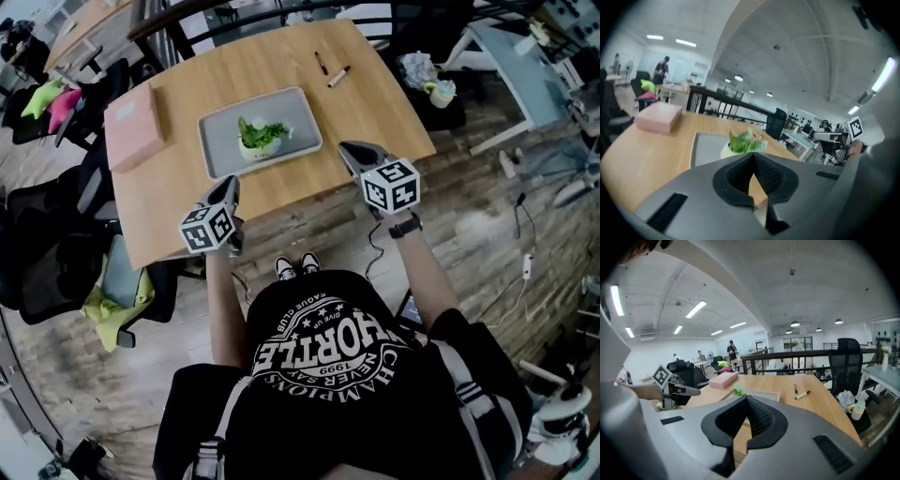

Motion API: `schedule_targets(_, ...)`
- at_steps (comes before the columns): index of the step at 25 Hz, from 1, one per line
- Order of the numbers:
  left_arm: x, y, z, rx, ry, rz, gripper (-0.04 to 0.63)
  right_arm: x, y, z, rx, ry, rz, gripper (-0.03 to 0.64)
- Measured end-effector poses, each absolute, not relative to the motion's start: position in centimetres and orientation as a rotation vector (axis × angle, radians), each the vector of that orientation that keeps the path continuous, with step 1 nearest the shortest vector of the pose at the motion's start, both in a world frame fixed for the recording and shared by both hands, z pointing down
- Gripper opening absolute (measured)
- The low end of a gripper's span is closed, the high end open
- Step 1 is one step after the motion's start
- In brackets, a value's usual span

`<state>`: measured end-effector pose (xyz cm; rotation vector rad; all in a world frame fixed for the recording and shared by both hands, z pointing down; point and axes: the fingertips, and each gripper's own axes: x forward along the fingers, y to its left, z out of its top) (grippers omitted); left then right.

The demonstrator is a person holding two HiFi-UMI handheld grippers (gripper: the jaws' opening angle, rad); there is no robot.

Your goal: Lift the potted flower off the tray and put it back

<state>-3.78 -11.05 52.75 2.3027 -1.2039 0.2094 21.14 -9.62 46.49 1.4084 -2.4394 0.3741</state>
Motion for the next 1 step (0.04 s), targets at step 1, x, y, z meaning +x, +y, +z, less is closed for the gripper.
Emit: schedule_targets(1, -4.34, -11.17, 55.12, 2.235, -1.179, 0.215, 0.018, 21.87, -9.99, 47.52, 1.370, -2.428, 0.381, 0.020)
